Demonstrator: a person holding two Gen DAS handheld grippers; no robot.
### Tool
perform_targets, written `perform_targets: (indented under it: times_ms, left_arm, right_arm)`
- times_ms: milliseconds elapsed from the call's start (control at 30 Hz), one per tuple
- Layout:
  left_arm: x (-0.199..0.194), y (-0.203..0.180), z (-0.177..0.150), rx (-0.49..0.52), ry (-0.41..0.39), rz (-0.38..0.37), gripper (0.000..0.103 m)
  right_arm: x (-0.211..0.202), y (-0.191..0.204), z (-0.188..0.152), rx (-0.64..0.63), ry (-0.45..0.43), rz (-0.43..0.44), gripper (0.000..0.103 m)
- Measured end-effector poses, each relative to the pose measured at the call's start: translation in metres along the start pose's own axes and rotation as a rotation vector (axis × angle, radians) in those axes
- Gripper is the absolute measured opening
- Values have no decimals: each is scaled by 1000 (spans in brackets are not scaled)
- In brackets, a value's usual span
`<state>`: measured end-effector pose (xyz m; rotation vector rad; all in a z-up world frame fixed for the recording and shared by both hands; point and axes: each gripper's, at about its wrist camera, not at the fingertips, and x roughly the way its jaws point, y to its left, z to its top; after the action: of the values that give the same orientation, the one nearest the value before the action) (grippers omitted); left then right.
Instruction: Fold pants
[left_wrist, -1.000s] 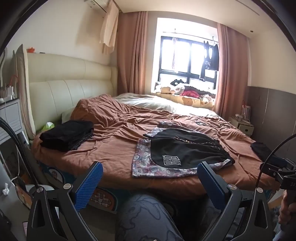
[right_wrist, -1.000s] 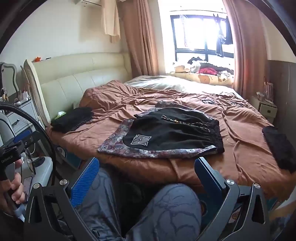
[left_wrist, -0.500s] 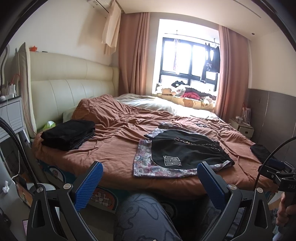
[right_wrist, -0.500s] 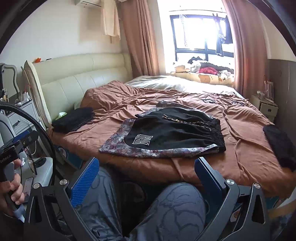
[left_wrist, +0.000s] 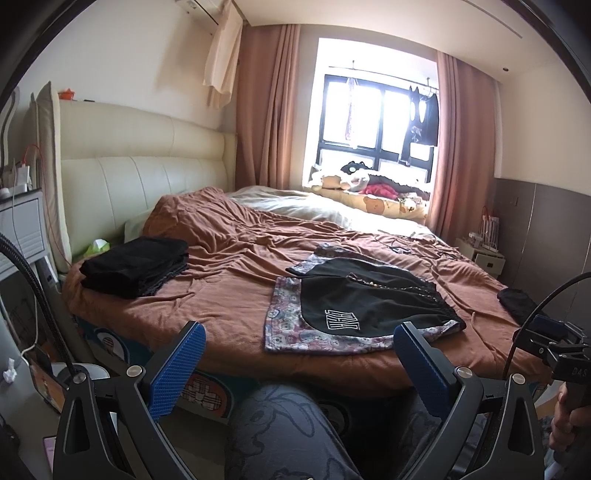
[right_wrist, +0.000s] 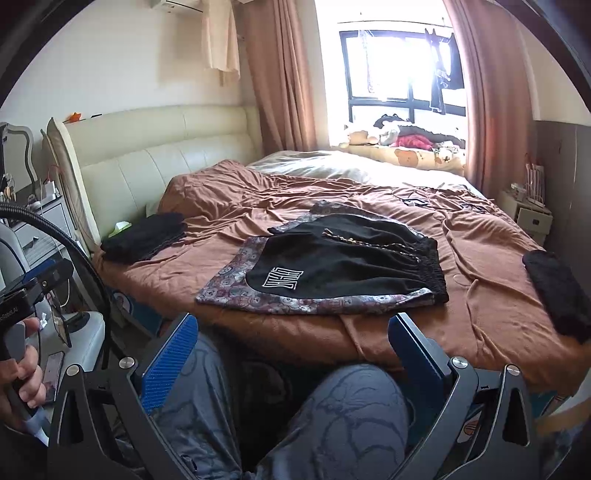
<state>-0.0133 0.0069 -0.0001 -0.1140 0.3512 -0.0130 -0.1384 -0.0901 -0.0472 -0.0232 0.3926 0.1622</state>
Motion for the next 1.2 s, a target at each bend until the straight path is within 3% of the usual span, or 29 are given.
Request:
perform_targets:
  times_ms: [1200]
  left_arm:
    - [12, -6, 1, 12, 18, -13, 103]
  right_arm:
    - [12, -10, 4, -4, 10, -1, 103]
